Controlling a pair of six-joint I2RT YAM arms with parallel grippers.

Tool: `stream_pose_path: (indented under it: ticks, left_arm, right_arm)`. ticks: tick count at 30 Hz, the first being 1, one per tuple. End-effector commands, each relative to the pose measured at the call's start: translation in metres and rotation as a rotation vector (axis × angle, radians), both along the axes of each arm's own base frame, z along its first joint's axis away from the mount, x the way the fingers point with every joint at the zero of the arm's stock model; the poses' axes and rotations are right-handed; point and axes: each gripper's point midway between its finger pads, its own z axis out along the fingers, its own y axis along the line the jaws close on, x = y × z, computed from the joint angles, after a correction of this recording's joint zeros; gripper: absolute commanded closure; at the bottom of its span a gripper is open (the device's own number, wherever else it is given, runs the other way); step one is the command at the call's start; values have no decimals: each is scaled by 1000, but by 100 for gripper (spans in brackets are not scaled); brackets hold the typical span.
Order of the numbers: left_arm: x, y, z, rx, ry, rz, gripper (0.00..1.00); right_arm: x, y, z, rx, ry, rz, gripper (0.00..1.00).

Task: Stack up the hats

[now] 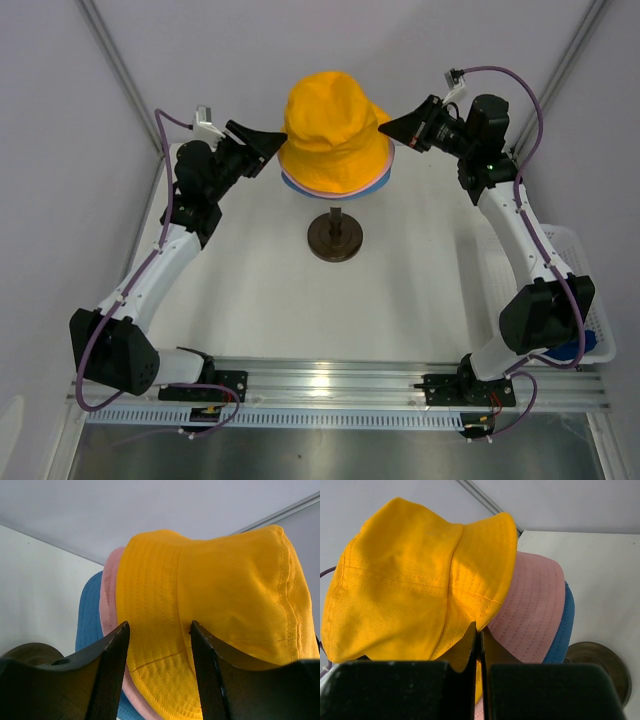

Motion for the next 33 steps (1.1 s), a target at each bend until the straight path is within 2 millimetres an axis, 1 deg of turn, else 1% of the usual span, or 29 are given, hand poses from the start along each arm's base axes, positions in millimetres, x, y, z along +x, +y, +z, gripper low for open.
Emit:
stream_pose_path:
  ticks: [1,8,9,11,14,15,17,18,19,20,21,26,28,33]
  left_arm:
    - [-1,-5,6,-14,-5,-23,44]
    - [-2,-5,-12,-48,42,-24,44]
    - [-3,-5,-18,-63,52,-31,45]
    - [-3,-6,-15,-90,32,-45,45]
    - [-6,-8,-23,-120,49,-61,47]
    - [-6,-9,-19,-130,34,-69,47]
    - [-7,-9,-18,-130,36,-72,47]
    - [-8,-8,-17,-133,37,-66,47]
    - [-9,-6,-21,-130,44,-52,47]
    - [-9,-4,-21,-132,39,-43,47]
    - [-12,-1,-15,-138,27,-36,47]
    - [-14,3,-20,-134,45,-20,47]
    - [-14,3,-21,-135,46,-21,46]
    - [-14,-7,-10,-168,0,-87,46]
  right_arm:
    - [8,1,-74,-92,210,2,100]
    - [9,3,-78,-89,223,6,100]
    - [9,2,-79,-88,225,6,100]
    - [9,3,-79,-89,226,5,100]
    - [8,3,-79,-88,226,5,100]
    - [8,3,-78,-88,225,8,100]
    - [9,3,-80,-89,229,6,100]
    - [8,3,-79,-89,228,6,100]
    - [9,3,-80,-89,229,3,100]
    - [8,3,-79,-89,228,2,100]
    - [9,3,-79,-90,227,0,100]
    - [10,4,-80,-82,233,2,100]
    - [9,6,-81,-82,235,8,100]
    - [8,8,-80,-80,233,10,100]
